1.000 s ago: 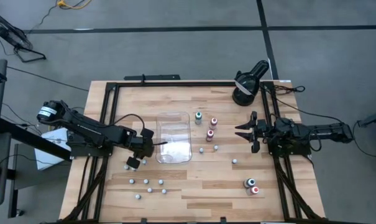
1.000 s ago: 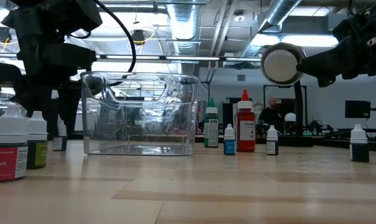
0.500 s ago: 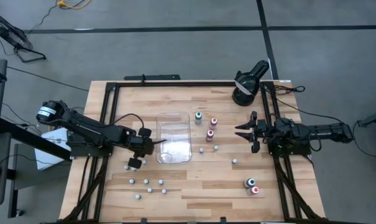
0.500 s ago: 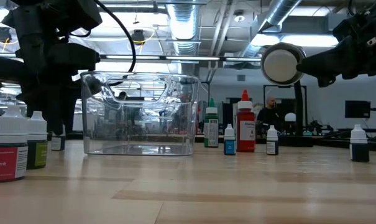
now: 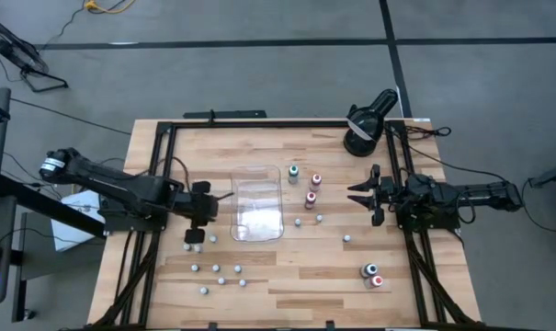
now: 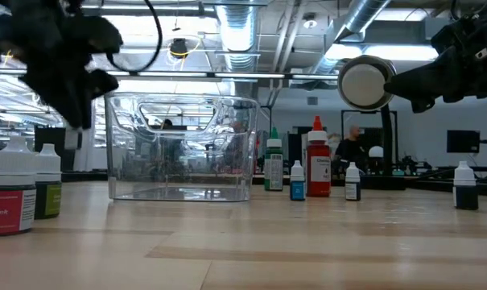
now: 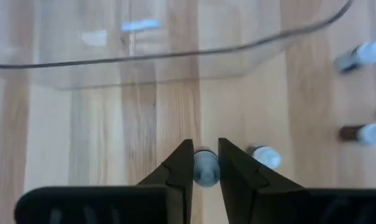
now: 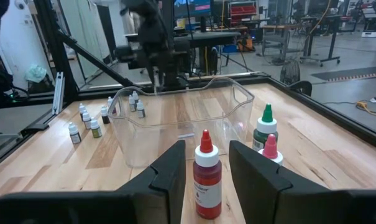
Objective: Pick & Place food coloring
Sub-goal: Put the top small black food coloring bottle into the transparent bin
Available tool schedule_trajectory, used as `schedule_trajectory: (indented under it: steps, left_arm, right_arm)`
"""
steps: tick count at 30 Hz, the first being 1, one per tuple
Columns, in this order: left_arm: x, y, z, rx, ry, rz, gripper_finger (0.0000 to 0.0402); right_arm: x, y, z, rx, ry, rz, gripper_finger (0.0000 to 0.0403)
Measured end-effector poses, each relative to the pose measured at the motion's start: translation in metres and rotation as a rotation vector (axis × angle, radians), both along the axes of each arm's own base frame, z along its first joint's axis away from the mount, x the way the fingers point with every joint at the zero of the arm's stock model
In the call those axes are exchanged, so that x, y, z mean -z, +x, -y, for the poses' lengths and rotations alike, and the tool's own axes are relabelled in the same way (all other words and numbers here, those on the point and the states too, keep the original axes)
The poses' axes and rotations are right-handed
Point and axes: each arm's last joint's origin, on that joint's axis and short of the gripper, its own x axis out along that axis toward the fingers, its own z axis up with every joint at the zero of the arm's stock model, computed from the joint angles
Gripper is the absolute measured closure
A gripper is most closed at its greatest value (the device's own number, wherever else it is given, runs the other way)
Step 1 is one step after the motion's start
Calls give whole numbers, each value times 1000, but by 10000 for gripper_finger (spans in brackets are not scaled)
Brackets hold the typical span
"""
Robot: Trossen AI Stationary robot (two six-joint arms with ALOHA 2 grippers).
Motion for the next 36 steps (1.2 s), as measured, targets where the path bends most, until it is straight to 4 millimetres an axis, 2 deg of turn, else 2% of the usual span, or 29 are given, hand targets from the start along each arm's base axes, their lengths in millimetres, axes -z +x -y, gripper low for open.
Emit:
schedule_trajectory:
  steps: [5, 10, 18, 24, 31, 36]
  left_arm:
    - [-31, -12, -3, -104, -77, 140, 360]
    - [-58, -20, -7, -178, -75, 287, 356]
    - [-79, -21, -14, -269, -41, 426, 358]
    - [-81, 7, -23, -309, -18, 504, 356]
    - [-87, 57, -33, -280, 18, 378, 357]
    - [-92, 100, -46, -328, 43, 274, 357]
  right_arm:
    - [0, 0, 0, 0, 0, 0, 290]
    - [0, 0, 0, 0, 0, 0, 290]
    - [0, 0, 0, 0, 0, 0, 290]
    - [0, 0, 0, 0, 0, -2, 290]
    - [0, 0, 0, 0, 0, 0, 290]
    - [0, 0, 0, 0, 0, 0, 290]
